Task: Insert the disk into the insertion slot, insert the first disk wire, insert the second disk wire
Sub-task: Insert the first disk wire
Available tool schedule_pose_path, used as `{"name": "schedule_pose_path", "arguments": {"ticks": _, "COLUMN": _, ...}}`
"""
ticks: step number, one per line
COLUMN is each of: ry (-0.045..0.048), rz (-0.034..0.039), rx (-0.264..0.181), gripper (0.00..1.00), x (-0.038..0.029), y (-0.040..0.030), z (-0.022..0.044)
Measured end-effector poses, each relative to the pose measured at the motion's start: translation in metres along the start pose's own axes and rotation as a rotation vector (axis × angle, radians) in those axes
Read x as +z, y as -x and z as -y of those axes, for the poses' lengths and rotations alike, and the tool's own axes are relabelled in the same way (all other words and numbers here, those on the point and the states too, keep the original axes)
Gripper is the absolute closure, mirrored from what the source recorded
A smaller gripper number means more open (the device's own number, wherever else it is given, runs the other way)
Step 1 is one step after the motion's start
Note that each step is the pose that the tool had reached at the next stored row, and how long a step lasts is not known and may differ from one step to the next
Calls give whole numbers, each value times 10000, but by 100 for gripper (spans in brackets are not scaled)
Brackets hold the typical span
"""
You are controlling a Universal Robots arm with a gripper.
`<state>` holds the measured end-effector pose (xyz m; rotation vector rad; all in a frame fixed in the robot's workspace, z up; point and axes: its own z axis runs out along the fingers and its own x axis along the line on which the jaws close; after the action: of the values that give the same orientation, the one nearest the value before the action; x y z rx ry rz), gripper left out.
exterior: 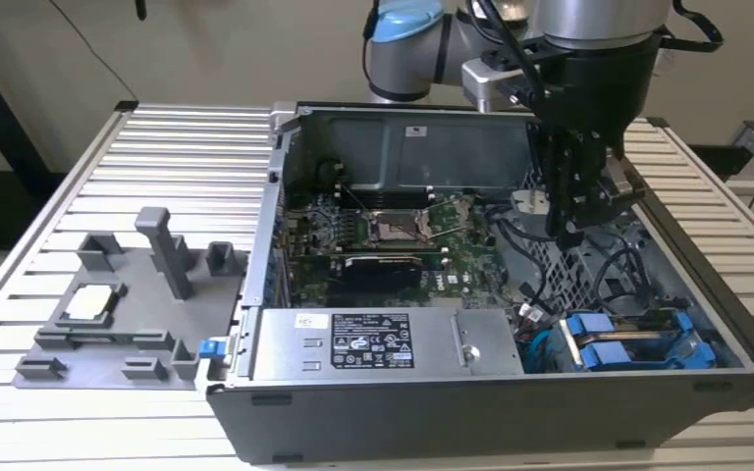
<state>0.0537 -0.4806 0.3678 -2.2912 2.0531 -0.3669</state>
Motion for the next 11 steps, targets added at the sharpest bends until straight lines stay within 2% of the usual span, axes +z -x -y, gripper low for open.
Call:
{"name": "schedule_pose_path", "arguments": {"ticks": 7, "ry": 0, "rz": 0, "rx": 0, "gripper": 73, "x": 0, "y": 0, "z": -1}}
{"name": "schedule_pose_path", "arguments": {"ticks": 9, "ry": 0, "rz": -1, "rx": 0, "gripper": 75, "x": 0, "y": 0, "z": -1}}
{"name": "schedule_pose_path", "arguments": {"ticks": 10, "ry": 0, "rz": 0, "rx": 0, "gripper": 82, "x": 0, "y": 0, "z": -1}}
{"name": "schedule_pose_path", "arguments": {"ticks": 11, "ry": 0, "rz": 0, "rx": 0, "gripper": 82, "x": 0, "y": 0, "z": -2}}
